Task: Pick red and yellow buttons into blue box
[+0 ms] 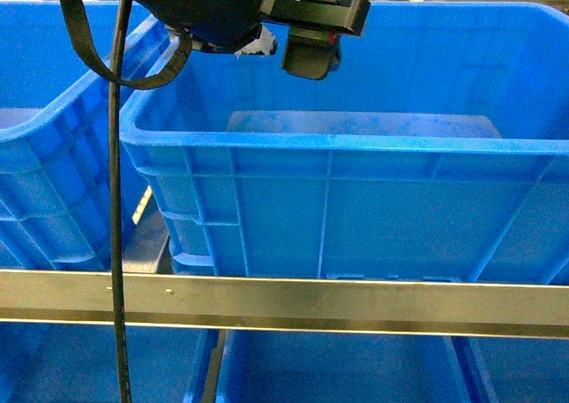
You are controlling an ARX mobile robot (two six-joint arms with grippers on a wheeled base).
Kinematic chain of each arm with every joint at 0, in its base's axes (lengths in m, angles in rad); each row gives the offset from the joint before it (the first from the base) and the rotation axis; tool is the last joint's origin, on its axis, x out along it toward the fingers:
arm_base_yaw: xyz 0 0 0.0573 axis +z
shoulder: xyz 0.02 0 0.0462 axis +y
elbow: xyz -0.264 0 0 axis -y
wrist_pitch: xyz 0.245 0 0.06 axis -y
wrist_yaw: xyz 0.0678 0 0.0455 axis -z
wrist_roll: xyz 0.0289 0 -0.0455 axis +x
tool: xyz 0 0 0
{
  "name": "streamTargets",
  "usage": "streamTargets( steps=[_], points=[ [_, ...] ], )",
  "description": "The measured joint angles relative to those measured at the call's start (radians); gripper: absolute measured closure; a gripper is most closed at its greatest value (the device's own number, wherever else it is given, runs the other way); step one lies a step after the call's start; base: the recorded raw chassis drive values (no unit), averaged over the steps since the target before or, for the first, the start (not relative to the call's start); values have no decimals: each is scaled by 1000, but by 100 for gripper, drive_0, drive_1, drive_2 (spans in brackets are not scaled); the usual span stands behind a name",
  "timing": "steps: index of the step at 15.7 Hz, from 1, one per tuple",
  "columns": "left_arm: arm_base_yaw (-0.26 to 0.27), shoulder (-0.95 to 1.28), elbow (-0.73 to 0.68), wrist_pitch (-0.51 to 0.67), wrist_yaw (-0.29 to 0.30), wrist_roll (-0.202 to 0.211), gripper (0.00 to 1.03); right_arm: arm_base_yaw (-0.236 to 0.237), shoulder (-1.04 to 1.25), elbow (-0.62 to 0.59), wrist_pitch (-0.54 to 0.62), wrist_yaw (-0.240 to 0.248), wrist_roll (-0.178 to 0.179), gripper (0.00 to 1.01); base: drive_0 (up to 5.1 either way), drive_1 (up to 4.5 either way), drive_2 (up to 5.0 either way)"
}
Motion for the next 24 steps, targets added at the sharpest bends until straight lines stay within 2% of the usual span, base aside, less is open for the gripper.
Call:
streamTargets(
  steps=[2, 4, 7, 10, 11, 13, 14, 16, 22, 23, 24],
  points=[
    [6, -5, -37, 51, -27, -8, 5, 0, 0, 0, 0, 0, 0, 3, 0, 0, 0],
    [16, -72, -135, 165, -84, -33, 5, 0, 0, 0, 0, 0, 0, 3, 0, 0, 0],
    [54, -264, -307, 310, -211, -55, 5, 0, 0, 0, 0, 0, 0, 3, 0, 0, 0],
    [138, -431, -524, 379, -346, -76, 5, 0, 0, 0, 0, 0, 0, 3, 0, 0, 0],
    [143, -481, -571, 385, -369, -85, 5, 0, 0, 0, 0, 0, 0, 3, 0, 0, 0],
    [131, -610, -674, 453, -388, -120, 5, 0, 0, 0, 0, 0, 0, 3, 0, 0, 0],
    [122, -714, -743, 447, -420, -148, 5, 0, 0, 0, 0, 0, 0, 3, 0, 0, 0],
    [122, -801, -805, 427, -434, -175, 5, 0, 0, 0, 0, 0, 0, 3, 0, 0, 0],
    [124, -787, -803, 430, -435, -188, 5, 0, 0, 0, -1, 0, 0, 3, 0, 0, 0],
    [124, -787, -803, 430, -435, -188, 5, 4, -2, 0, -9, 20, 0, 5, 0, 0, 0],
    [137, -788, -825, 514, -417, -176, 11, 22, -24, -14, -7, 100, -3, 17, 0, 0, 0]
  ],
)
